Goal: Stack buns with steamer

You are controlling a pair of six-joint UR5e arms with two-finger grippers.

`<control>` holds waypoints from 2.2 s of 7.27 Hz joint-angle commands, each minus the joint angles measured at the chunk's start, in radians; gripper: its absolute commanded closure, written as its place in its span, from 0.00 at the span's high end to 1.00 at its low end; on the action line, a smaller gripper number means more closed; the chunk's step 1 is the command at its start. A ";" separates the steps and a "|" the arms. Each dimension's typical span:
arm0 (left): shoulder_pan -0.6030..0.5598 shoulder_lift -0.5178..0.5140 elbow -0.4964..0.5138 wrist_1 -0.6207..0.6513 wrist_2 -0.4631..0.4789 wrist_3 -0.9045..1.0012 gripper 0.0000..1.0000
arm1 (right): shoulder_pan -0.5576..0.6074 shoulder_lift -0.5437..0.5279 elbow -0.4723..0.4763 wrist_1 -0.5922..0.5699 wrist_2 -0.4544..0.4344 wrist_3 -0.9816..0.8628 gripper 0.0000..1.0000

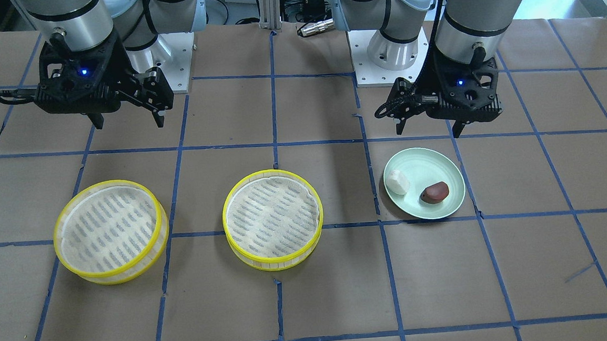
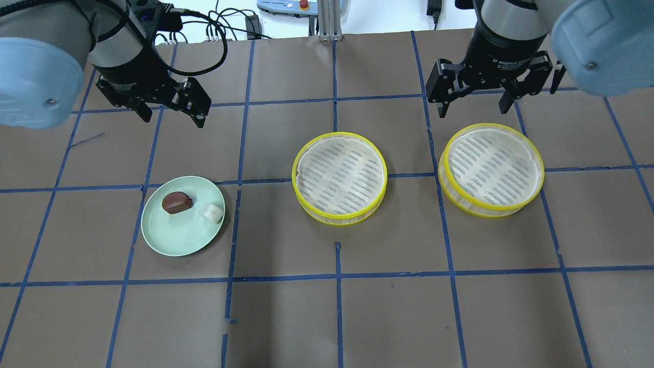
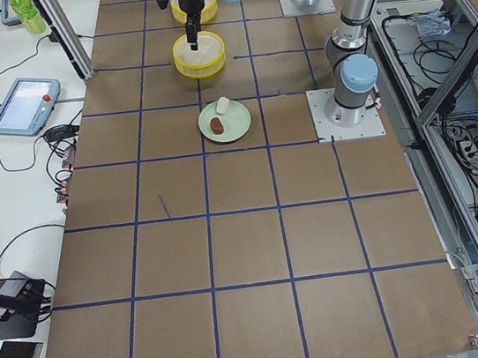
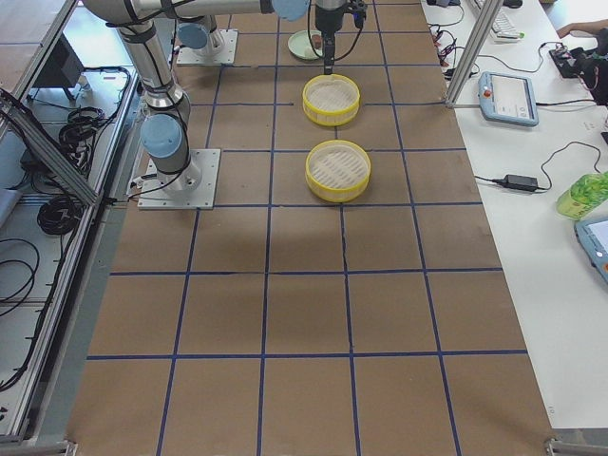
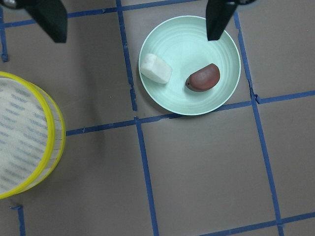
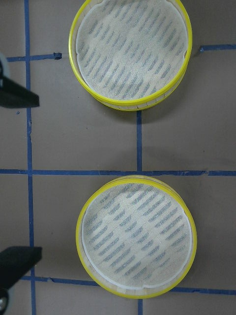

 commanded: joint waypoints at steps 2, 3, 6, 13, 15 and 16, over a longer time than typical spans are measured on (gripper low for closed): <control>0.002 0.001 -0.004 0.002 0.000 0.000 1.00 | -0.003 0.003 0.017 -0.001 0.007 -0.010 1.00; 0.002 0.001 -0.005 0.000 0.000 0.000 1.00 | -0.016 0.008 0.019 -0.001 -0.007 -0.015 1.00; -0.001 0.020 -0.040 -0.018 0.002 -0.003 0.98 | -0.286 0.017 0.104 -0.006 -0.001 -0.316 0.97; 0.014 -0.240 -0.396 0.431 0.078 0.002 0.94 | -0.466 0.354 0.307 -0.566 0.011 -0.514 0.75; 0.014 -0.240 -0.418 0.433 0.077 -0.030 0.70 | -0.466 0.359 0.307 -0.564 0.026 -0.515 0.18; 0.014 -0.242 -0.418 0.423 0.069 -0.037 0.22 | -0.466 0.359 0.307 -0.566 0.027 -0.515 0.06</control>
